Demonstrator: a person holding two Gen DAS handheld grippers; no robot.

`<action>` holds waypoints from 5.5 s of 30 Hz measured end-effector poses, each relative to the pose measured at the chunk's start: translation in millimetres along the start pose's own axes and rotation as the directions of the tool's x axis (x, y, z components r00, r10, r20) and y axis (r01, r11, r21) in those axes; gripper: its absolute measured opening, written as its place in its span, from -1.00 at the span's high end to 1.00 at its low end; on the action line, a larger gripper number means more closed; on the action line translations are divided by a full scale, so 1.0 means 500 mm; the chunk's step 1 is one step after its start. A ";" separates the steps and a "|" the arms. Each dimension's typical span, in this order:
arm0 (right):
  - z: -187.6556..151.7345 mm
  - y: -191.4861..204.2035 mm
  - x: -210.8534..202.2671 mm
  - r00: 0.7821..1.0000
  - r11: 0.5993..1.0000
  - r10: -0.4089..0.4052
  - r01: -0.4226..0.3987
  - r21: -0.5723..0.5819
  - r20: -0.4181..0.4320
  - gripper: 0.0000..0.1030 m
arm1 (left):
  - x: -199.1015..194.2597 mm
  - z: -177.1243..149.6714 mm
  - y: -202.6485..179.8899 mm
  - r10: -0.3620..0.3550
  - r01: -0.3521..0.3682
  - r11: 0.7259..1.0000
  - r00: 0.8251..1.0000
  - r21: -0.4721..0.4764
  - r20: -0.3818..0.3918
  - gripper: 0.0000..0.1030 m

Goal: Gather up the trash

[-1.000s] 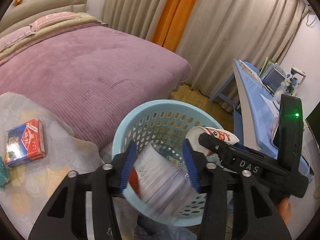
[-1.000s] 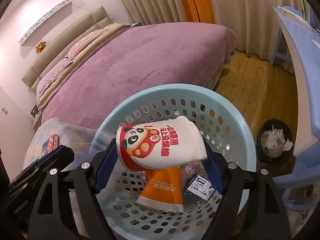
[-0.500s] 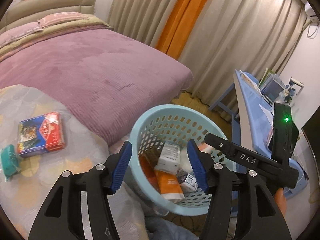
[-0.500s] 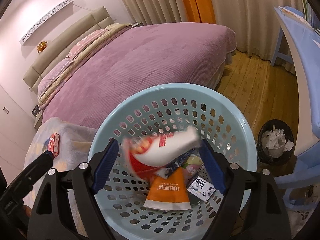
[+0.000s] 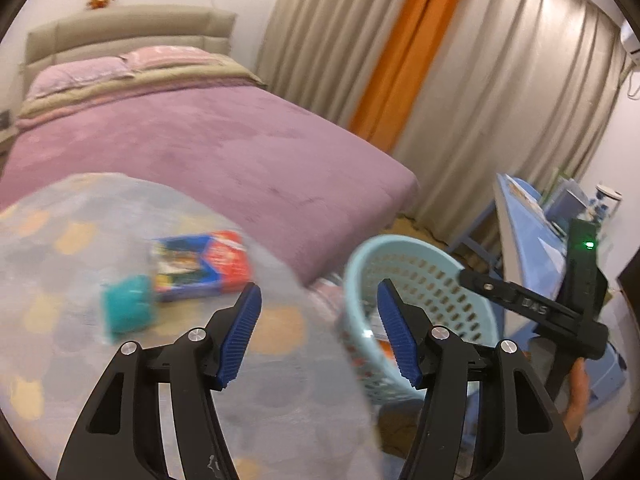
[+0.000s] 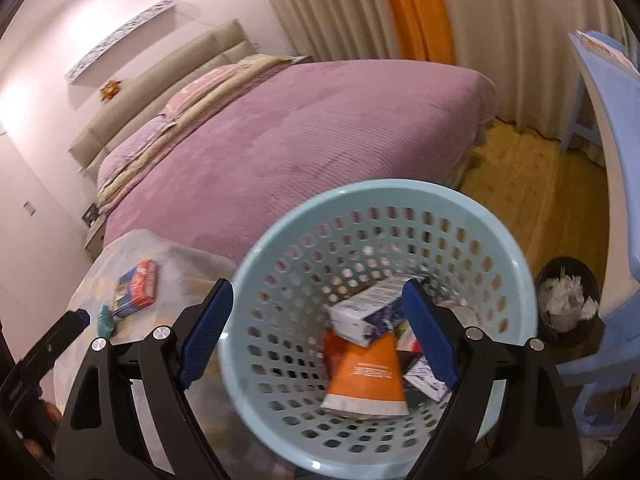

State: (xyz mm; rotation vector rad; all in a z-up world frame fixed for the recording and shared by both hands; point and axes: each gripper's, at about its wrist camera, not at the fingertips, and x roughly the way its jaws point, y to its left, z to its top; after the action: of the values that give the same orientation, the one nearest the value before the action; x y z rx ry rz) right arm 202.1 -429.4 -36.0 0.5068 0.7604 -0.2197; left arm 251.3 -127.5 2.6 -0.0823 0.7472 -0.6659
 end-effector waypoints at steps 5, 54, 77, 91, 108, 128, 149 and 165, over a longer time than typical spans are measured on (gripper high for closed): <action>-0.003 0.090 -0.007 0.999 0.993 0.039 -0.035 -0.116 0.026 -0.59 | -0.038 0.001 0.077 0.072 -0.071 0.997 0.997 -0.026 0.020 -0.17; -0.086 0.458 0.237 0.910 0.848 0.243 -0.367 -0.382 -0.335 -0.37 | -0.049 -0.054 0.357 0.305 -0.301 0.936 0.952 -0.185 -0.004 0.04; -0.063 0.538 0.308 0.958 0.702 0.089 -0.254 -0.665 -0.272 -0.65 | -0.044 -0.065 0.376 0.353 -0.351 0.916 0.935 -0.193 -0.026 0.04; -0.086 0.500 0.232 0.959 0.755 0.153 -0.270 -0.598 -0.239 -0.34 | -0.050 -0.052 0.317 0.271 -0.267 0.950 0.962 -0.165 0.006 0.04; 0.036 0.244 -0.033 0.996 0.923 0.083 -0.060 -0.381 0.044 -0.30 | -0.050 0.040 -0.026 0.037 -0.046 0.994 0.995 0.103 0.091 0.04; 0.066 -0.066 -0.046 0.994 0.991 -0.105 0.102 -0.088 -0.039 -0.30 | 0.153 0.043 -0.231 -0.147 0.165 0.971 0.982 0.173 -0.115 0.04; 0.014 -0.120 -0.013 0.988 0.993 -0.114 0.111 -0.041 -0.101 -0.35 | 0.158 0.009 -0.258 -0.114 0.138 0.967 0.986 0.216 -0.119 -0.34; -0.012 0.021 -0.117 0.984 0.977 -0.155 0.165 -0.132 0.084 -0.35 | -0.018 -0.006 -0.184 -0.061 0.052 0.985 0.997 0.167 0.050 -0.57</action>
State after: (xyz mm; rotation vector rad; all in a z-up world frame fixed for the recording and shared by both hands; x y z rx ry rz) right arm 160.8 -417.0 5.3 0.3036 0.7397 -0.3312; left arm 195.6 -194.8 33.3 0.0309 0.6364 -0.7747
